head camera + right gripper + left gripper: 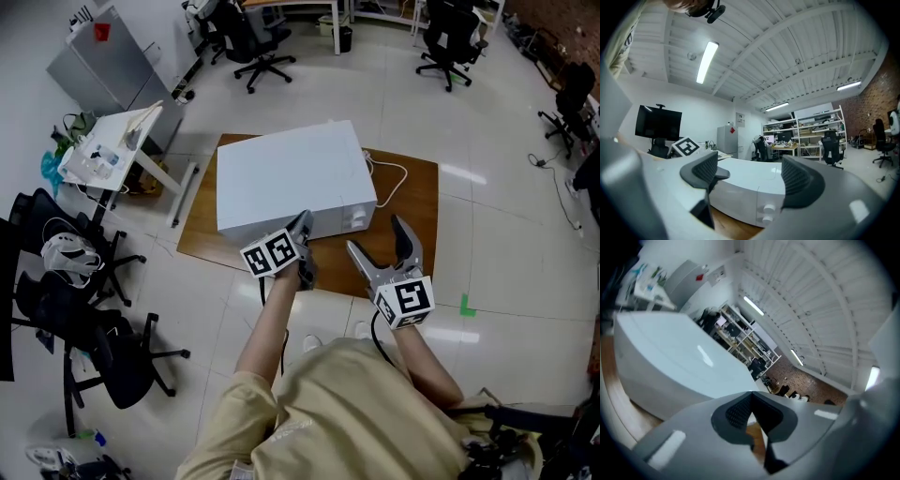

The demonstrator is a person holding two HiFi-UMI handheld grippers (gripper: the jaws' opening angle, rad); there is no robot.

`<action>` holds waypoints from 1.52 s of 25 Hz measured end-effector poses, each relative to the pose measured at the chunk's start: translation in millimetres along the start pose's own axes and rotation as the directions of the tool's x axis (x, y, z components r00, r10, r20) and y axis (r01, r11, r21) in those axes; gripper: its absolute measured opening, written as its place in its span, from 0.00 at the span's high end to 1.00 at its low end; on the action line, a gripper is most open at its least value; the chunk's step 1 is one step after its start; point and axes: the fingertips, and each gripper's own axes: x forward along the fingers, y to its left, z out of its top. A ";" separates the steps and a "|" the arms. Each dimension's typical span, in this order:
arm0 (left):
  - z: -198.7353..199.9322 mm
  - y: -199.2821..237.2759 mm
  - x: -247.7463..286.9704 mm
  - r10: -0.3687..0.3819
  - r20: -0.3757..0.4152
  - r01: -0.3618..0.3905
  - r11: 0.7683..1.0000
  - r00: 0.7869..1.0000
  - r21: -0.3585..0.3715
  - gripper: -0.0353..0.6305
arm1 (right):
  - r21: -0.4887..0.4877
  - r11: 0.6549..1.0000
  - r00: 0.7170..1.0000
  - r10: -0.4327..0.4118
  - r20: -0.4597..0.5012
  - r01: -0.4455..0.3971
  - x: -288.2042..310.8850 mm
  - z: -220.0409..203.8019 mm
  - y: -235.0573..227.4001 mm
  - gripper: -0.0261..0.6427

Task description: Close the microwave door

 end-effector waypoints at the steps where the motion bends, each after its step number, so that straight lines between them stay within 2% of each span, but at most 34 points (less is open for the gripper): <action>1: 6.3 -2.2 -14.4 0.027 0.032 -0.029 0.995 0.999 0.092 0.94 | 0.000 1.000 1.000 0.002 0.006 -0.002 -2.1 0.0 1.8 0.34; 4: 19.1 -17.0 -54.3 0.045 0.134 -0.086 0.944 0.990 0.319 0.94 | 0.029 1.000 1.000 0.013 0.023 -0.013 -9.4 -2.3 8.2 0.34; 7: 21.4 -31.9 -89.0 0.027 0.200 -0.118 0.880 0.979 0.460 0.94 | 0.040 0.999 0.998 0.034 0.046 -0.036 -14.2 0.8 21.8 0.34; 9: 25.4 -42.7 -109.9 0.027 0.248 -0.160 0.829 0.968 0.535 0.94 | 0.032 0.998 0.997 0.050 0.057 -0.052 -14.6 5.1 30.5 0.34; 10: 27.9 -47.3 -118.9 0.034 0.273 -0.191 0.797 0.961 0.573 0.94 | 0.029 0.998 0.997 0.058 0.060 -0.059 -13.8 6.3 33.5 0.34; 13: 32.6 -53.4 -139.4 0.082 0.347 -0.310 0.666 0.934 0.679 0.94 | 0.024 0.996 0.995 0.079 0.056 -0.081 -11.0 4.9 38.7 0.34; 14: 32.8 -55.8 -145.4 0.090 0.368 -0.336 0.642 0.926 0.689 0.94 | 0.022 0.996 0.995 0.085 0.054 -0.086 -11.3 3.8 39.6 0.34; 18: 37.8 -71.2 -171.5 0.087 0.432 -0.387 0.624 0.898 0.679 0.94 | 0.015 0.996 0.994 0.092 0.056 -0.093 -14.6 2.3 45.1 0.34; 20: 46.2 -77.4 -185.7 0.088 0.472 -0.425 0.602 0.877 0.676 0.89 | 0.013 0.996 0.994 0.092 0.063 -0.093 -14.6 4.9 49.6 0.34; 21: 50.9 -79.3 -191.6 0.090 0.501 -0.451 0.593 0.860 0.667 0.79 | 0.012 0.996 0.993 0.092 0.067 -0.093 -14.9 6.3 50.9 0.34; 22: 55.4 -80.3 -195.8 0.093 0.530 -0.475 0.591 0.843 0.652 0.57 | 0.011 0.995 0.993 0.093 0.071 -0.094 -14.9 7.8 51.4 0.34; 23: 59.0 -80.0 -198.8 0.095 0.554 -0.493 0.596 0.827 0.633 0.41 | 0.010 0.995 0.993 0.094 0.074 -0.095 -14.4 9.2 51.4 0.34; 25: 64.1 -77.4 -205.5 0.102 0.586 -0.516 0.610 0.804 0.601 0.31 | 0.000 0.996 0.993 0.094 0.077 -0.095 -13.0 10.5 53.7 0.34; 27: 64.9 -76.7 -212.8 0.106 0.598 -0.528 0.608 0.794 0.594 0.29 | -0.033 0.996 0.994 0.087 0.067 -0.085 -14.0 8.5 58.7 0.35; 29: 62.4 -79.8 -215.6 0.106 0.598 -0.531 0.599 0.795 0.599 0.29 | -0.067 0.995 0.995 0.081 0.056 -0.078 -16.6 6.4 61.6 0.37; 34: 60.2 -87.2 -215.5 0.122 0.595 -0.547 0.567 0.795 0.615 0.29 | -0.063 0.995 0.994 0.083 0.066 -0.079 -19.3 8.0 63.3 0.38; 38: 60.4 -93.1 -208.4 0.100 0.593 -0.537 0.565 0.799 0.627 0.29 | -0.058 0.996 0.996 0.070 0.063 -0.066 -17.6 9.5 57.8 0.38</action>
